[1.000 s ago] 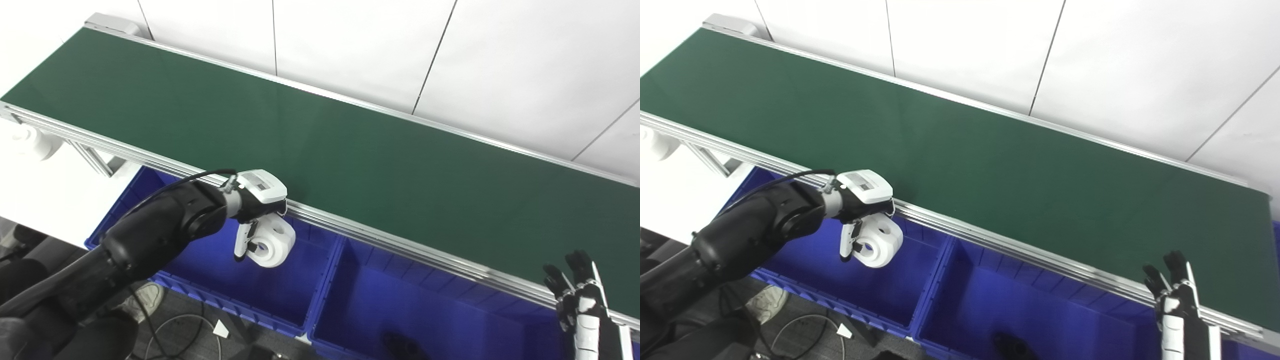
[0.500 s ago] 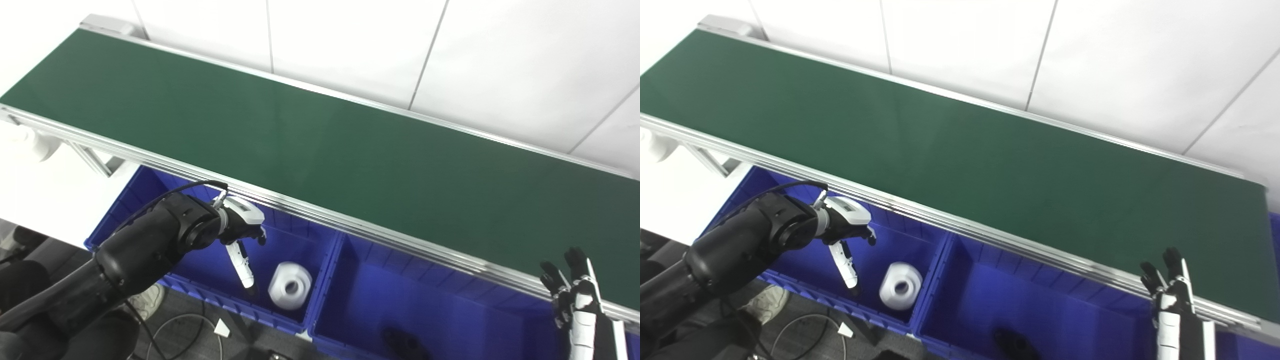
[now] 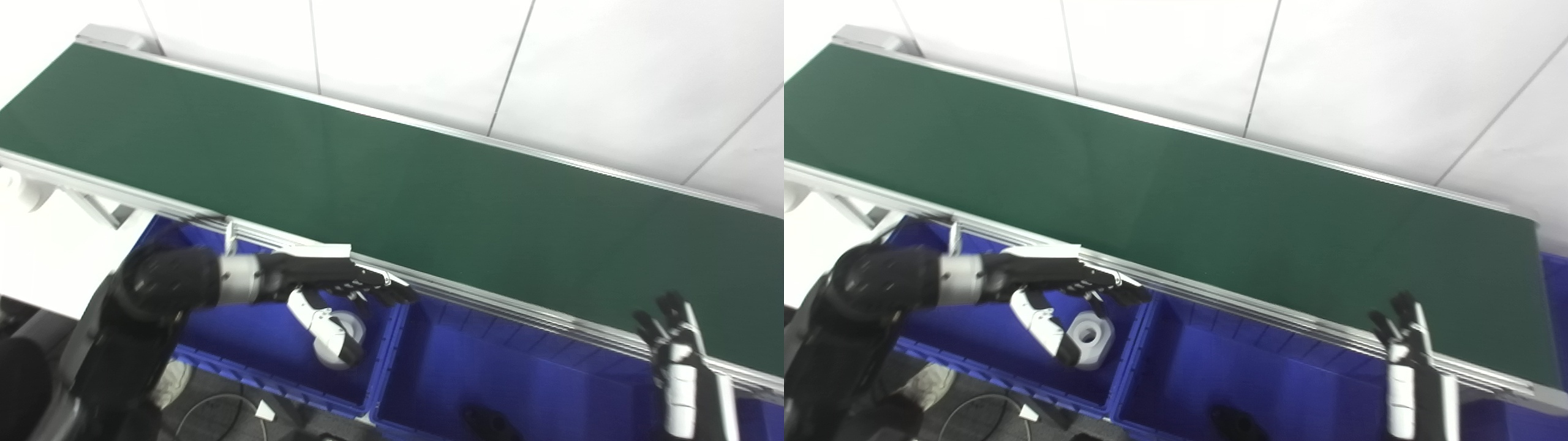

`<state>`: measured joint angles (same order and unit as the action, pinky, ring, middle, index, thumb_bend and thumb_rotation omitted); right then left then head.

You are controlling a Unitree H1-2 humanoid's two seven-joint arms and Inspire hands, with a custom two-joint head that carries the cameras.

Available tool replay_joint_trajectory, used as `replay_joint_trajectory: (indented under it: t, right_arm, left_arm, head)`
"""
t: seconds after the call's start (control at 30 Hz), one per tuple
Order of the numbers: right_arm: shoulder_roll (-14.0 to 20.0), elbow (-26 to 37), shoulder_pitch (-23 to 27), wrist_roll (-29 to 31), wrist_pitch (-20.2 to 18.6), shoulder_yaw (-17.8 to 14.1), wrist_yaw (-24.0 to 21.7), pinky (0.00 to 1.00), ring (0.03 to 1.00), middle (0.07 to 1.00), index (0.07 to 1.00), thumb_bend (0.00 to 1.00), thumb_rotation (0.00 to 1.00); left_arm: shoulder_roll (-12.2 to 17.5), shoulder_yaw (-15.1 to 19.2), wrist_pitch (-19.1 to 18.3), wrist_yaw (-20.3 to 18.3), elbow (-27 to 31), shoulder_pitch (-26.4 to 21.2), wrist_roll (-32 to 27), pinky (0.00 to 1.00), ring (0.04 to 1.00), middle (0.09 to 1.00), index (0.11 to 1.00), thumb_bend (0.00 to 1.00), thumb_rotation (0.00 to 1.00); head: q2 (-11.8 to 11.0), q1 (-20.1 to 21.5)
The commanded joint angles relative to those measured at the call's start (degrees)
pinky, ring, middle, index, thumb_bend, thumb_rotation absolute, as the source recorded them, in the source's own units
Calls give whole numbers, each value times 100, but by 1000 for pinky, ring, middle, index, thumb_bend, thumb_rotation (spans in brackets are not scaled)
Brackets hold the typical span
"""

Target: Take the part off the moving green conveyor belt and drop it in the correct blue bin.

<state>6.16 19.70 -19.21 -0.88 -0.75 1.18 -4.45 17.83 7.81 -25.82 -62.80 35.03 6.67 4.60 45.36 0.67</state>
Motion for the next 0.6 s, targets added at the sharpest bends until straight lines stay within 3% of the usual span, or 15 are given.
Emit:
replay_joint_trajectory:
  t: [0.0, 0.03, 0.13, 0.2, 0.3, 0.4, 0.47, 0.57]
  right_arm:
    - [-135, 88, -29, -294, 429, 143, 88, 857, 874, 965, 990, 681, 978]
    - [-211, 55, -39, -410, 441, 208, 147, 854, 871, 965, 986, 695, 978]
    - [-418, -12, -52, -671, 413, 374, 284, 864, 869, 965, 980, 715, 979]
    - [-527, -98, -37, -901, 405, 490, 371, 871, 869, 965, 979, 717, 991]
    - [-684, -488, 42, -1008, 742, 575, 519, 867, 881, 976, 977, 710, 998]
    - [-823, -754, 85, -1141, 989, 645, 689, 846, 889, 983, 973, 703, 998]
    - [-887, -849, 109, -1253, 989, 689, 786, 840, 889, 983, 971, 704, 1000]
    - [-938, -932, 128, -1352, 876, 739, 876, 846, 895, 982, 968, 749, 997]
  left_arm:
    - [-494, 504, 342, 839, -28, 408, -1198, 795, 830, 834, 864, 901, 654]
    - [-714, 651, 522, 1036, -191, 606, -1439, 814, 834, 838, 875, 906, 667]
    - [-1070, 832, 1109, 1609, -562, 987, -1813, 860, 870, 874, 909, 921, 695]
    - [-1257, 826, 1761, 2106, -818, 1152, -1579, 908, 929, 929, 954, 919, 727]
    - [-1432, 750, 3420, 2944, -1648, 1240, -672, 951, 980, 983, 992, 866, 746]
    - [-1383, 685, 4700, 3626, -2478, 1139, 203, 952, 991, 999, 1000, 806, 766]
    - [-1366, 660, 5091, 3936, -2925, 1031, 383, 965, 998, 1000, 1000, 798, 749]
    - [-1348, 550, 5260, 4365, -3270, 930, 567, 998, 1000, 1000, 1000, 798, 731]
  head:
    - [-7, 63]
    - [-45, 416]
    - [-108, 851]
    - [-166, 1173]
    - [-273, 1639]
    - [-348, 1893]
    - [-418, 2079]
    - [-521, 2294]
